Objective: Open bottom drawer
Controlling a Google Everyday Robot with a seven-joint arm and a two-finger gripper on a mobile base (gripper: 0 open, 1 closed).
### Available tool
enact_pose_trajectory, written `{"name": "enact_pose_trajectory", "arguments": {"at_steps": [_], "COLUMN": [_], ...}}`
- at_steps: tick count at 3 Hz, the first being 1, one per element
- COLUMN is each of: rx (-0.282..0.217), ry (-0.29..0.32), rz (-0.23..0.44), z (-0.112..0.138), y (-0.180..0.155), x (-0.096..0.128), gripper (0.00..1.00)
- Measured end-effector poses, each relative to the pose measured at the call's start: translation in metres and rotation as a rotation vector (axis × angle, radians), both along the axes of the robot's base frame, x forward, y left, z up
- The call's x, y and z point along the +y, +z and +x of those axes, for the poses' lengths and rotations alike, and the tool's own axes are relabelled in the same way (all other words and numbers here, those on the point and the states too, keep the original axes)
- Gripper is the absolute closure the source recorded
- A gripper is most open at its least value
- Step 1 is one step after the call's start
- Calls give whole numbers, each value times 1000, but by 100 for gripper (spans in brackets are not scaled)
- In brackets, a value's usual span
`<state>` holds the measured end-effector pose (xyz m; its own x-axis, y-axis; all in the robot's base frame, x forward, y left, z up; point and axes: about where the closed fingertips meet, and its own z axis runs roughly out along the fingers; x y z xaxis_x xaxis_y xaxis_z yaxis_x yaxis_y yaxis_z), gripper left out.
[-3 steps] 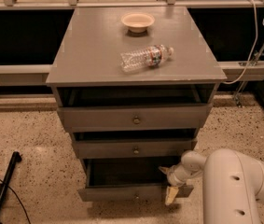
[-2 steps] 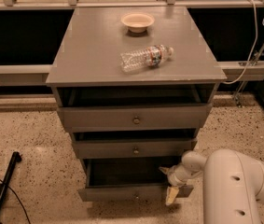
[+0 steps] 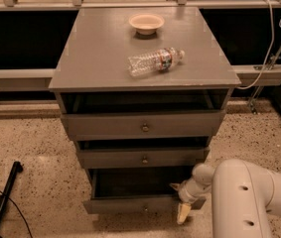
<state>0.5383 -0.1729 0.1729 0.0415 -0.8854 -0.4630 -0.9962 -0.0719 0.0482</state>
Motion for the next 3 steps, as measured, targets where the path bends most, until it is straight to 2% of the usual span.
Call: {"name": "enact_pose_trajectory", "arguments": {"at_steps": [2,3], "rx": [93,126], "ry": [40,42], "rz": [-15,-1], "z": [-46,-66], "y": [-2,5], "x": [13,9], "gripper": [0,0]}}
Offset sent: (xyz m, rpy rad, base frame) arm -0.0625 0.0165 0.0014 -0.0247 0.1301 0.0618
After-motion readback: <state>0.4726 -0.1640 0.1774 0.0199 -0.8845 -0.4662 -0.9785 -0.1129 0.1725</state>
